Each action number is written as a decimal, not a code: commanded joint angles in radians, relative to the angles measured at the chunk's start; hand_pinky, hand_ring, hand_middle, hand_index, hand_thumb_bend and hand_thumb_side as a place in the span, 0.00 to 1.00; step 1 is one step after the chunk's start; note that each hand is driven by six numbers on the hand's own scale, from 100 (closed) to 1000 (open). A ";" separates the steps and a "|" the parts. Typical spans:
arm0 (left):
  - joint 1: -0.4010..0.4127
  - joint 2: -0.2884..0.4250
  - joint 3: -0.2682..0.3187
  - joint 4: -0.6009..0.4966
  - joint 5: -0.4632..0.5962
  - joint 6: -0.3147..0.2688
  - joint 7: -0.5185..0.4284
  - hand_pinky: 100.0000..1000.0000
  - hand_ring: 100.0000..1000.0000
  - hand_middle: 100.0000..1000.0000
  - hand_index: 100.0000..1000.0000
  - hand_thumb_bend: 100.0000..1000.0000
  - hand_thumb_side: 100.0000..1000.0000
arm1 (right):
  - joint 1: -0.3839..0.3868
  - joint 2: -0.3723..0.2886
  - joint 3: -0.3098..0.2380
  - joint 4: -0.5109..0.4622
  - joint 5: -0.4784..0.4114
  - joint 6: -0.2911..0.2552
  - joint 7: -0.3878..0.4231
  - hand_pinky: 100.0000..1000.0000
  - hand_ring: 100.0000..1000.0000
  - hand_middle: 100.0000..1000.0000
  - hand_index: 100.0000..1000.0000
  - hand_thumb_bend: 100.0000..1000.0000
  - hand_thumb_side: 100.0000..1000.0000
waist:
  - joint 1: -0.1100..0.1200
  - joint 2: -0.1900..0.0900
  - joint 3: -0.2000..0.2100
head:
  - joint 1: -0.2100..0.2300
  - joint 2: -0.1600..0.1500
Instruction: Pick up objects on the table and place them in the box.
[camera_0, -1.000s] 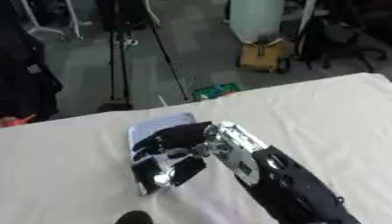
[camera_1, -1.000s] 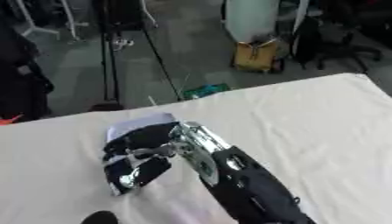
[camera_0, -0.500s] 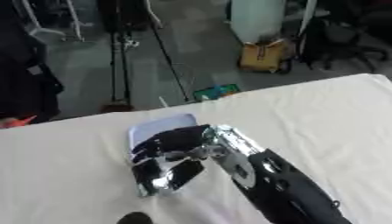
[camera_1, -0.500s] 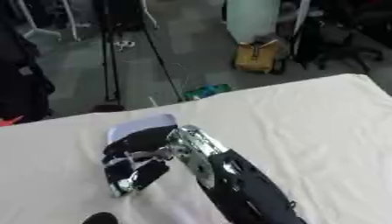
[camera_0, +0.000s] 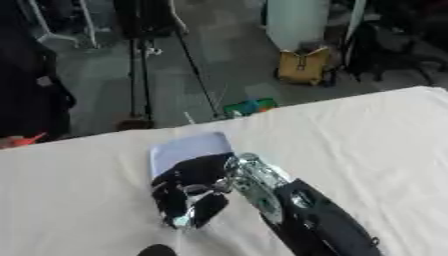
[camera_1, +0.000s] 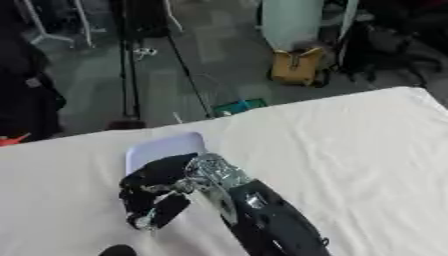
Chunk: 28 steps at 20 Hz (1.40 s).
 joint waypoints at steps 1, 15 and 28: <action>-0.012 0.009 0.003 -0.014 0.003 -0.001 -0.003 1.00 1.00 1.00 0.89 0.00 1.00 | -0.020 -0.017 0.005 -0.003 0.036 -0.316 0.292 1.00 1.00 1.00 1.00 0.12 0.97 | -0.004 -0.016 0.004 | 0.007 -0.018; -0.017 0.006 0.003 -0.014 0.007 -0.002 -0.005 1.00 1.00 1.00 0.89 0.00 1.00 | -0.006 -0.020 0.013 0.025 0.154 -0.316 0.173 1.00 1.00 1.00 1.00 0.16 0.93 | -0.004 -0.013 0.003 | 0.018 -0.037; -0.014 0.006 0.006 -0.014 0.007 0.000 -0.004 1.00 1.00 1.00 0.89 0.00 1.00 | 0.015 -0.012 0.024 0.055 0.152 -0.316 0.146 1.00 1.00 1.00 1.00 0.13 0.91 | -0.002 -0.016 0.000 | 0.017 -0.011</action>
